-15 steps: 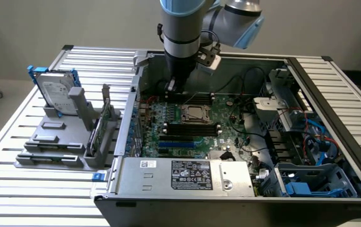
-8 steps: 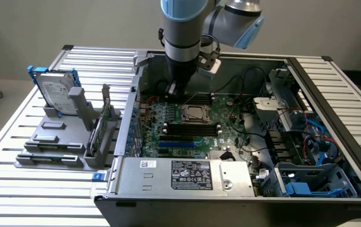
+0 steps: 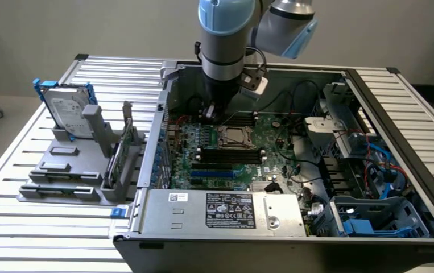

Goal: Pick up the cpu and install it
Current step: 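Close the cpu cover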

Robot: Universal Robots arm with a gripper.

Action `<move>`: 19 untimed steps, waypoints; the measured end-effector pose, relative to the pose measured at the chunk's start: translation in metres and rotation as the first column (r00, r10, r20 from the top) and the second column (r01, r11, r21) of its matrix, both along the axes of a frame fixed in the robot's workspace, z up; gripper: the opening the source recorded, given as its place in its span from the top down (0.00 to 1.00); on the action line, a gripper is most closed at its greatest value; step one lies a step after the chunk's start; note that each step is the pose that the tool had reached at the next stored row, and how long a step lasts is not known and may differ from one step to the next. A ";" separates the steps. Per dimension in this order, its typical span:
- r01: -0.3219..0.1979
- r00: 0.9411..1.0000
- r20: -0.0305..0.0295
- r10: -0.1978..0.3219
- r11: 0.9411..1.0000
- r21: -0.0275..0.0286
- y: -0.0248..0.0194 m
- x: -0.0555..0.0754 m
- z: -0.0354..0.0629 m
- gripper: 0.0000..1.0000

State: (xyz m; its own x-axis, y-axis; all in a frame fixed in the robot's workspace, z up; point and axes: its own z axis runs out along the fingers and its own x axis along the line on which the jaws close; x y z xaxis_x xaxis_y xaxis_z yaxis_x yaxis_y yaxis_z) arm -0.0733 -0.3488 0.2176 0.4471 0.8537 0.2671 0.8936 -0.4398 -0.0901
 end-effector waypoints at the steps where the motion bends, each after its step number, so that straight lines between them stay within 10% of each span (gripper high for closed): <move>1: 0.002 1.000 0.000 -0.002 1.000 0.000 0.0003 0.001 -0.0016 0.89; 19: 0.074 0.997 0.000 -0.074 0.997 -0.002 0.0060 0.002 -0.0117 0.89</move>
